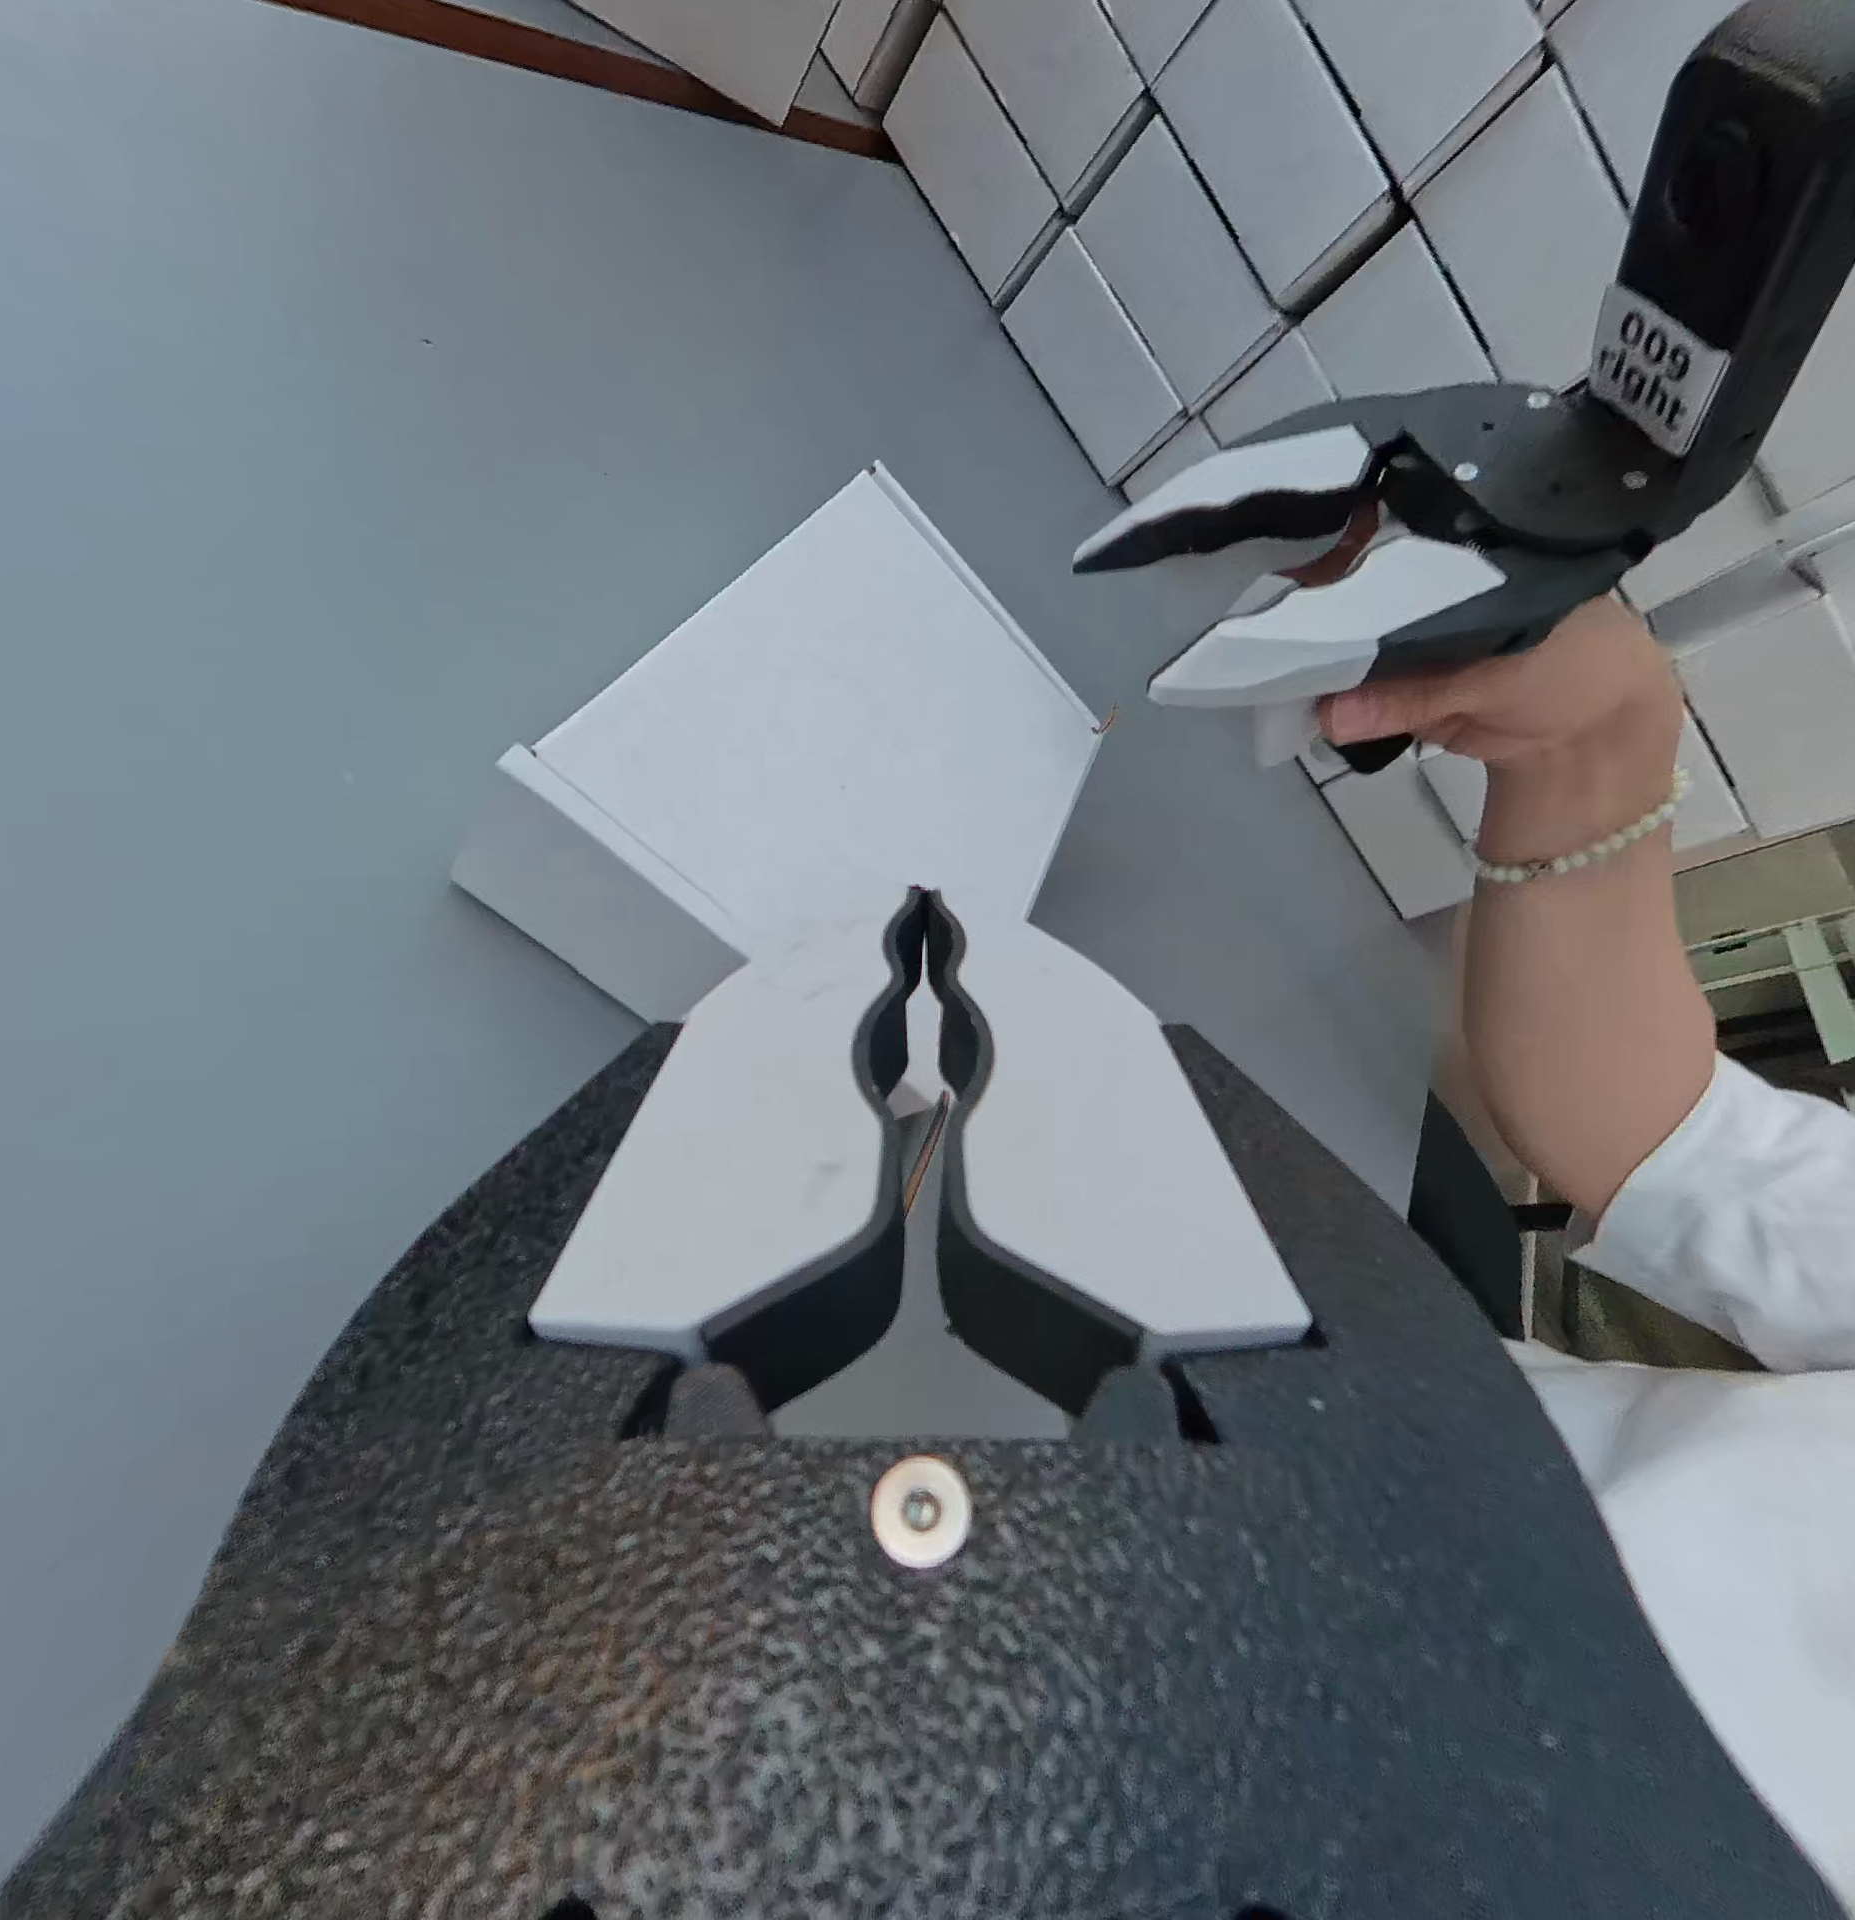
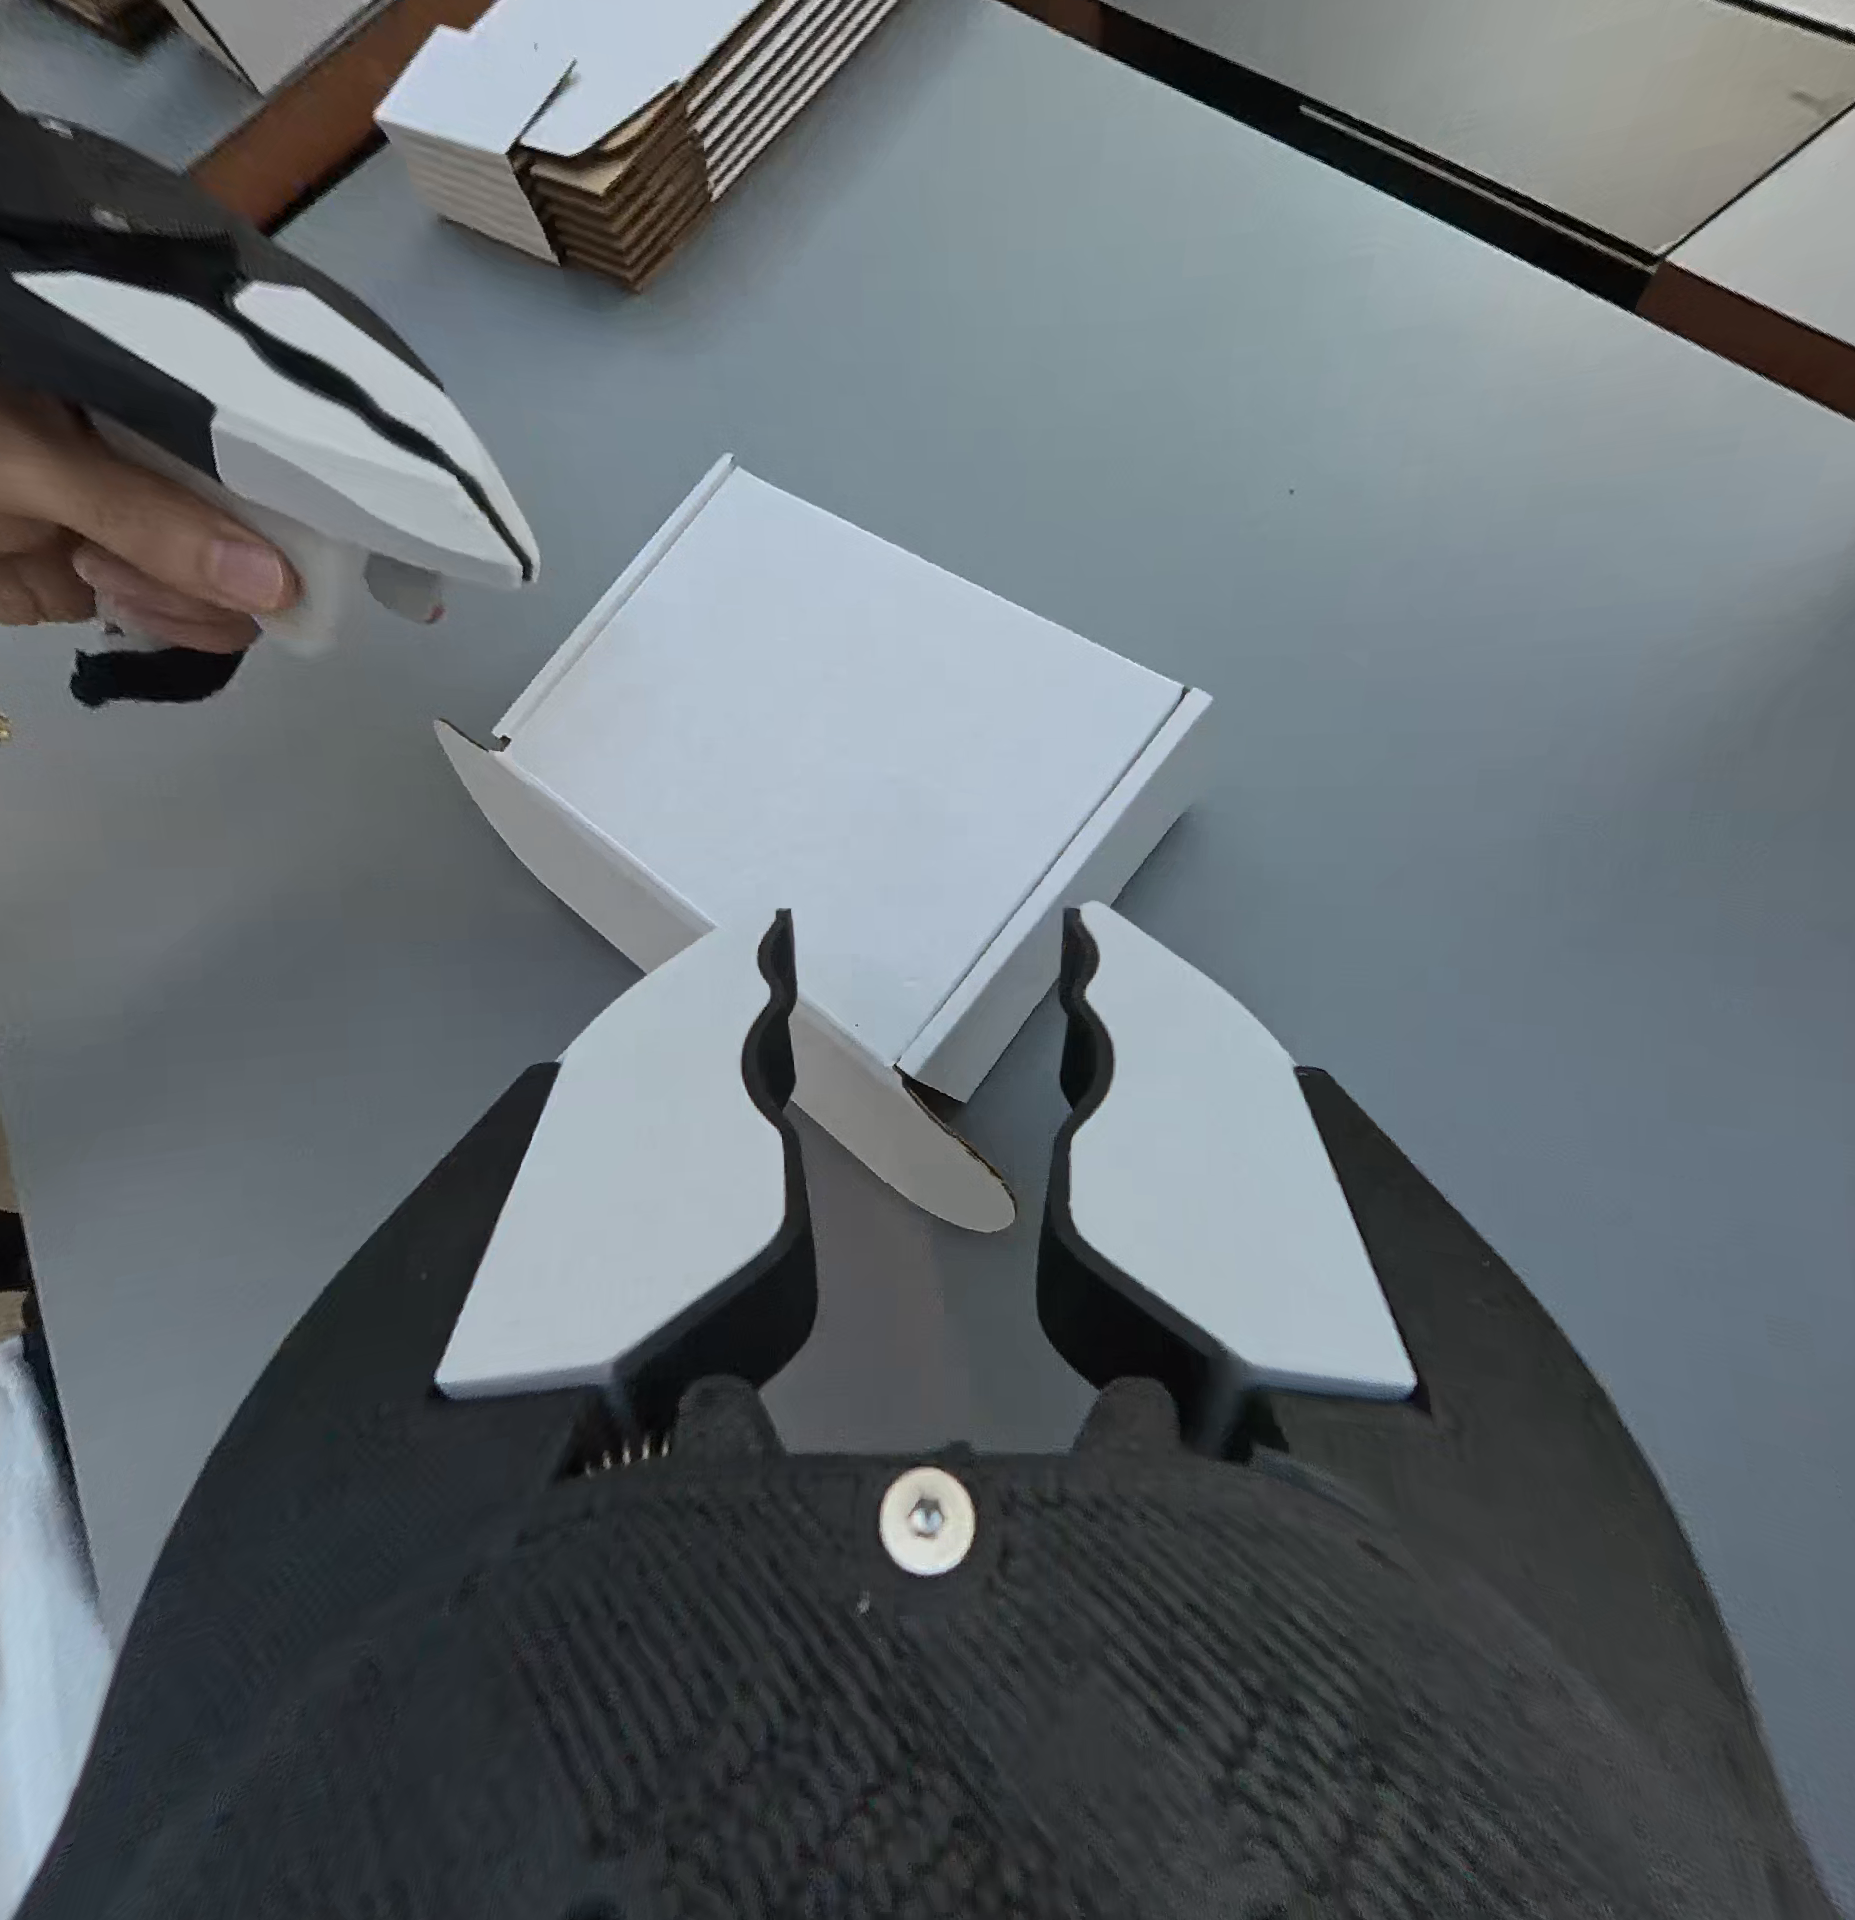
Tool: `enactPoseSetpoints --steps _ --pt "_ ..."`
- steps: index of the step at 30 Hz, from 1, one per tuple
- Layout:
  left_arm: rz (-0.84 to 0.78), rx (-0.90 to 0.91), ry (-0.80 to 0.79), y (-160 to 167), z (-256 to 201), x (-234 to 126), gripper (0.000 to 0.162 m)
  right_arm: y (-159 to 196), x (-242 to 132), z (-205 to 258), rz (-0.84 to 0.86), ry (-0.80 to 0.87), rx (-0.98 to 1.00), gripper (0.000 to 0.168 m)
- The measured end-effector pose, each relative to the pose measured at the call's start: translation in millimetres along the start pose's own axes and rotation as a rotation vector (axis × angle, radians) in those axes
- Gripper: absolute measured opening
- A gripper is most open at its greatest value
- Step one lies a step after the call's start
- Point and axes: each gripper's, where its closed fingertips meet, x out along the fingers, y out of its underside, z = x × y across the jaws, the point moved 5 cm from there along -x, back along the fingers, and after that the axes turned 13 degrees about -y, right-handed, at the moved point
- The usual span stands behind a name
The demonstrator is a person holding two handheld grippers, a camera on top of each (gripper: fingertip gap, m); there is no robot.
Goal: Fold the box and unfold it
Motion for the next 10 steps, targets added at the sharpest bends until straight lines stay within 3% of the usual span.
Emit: enactPoseSetpoints --steps 6,10 --pt "0.086 0.099 -0.088 18.1 1.4 11.2 0.000 6.7 -8.0 -32.3 -0.002 -0.040 0.189 0.082" --pt "0.075 0.121 -0.127 19.9 2.1 9.0 0.000 10.1 -0.9 -37.0 0.023 -0.182 0.324 0.088"
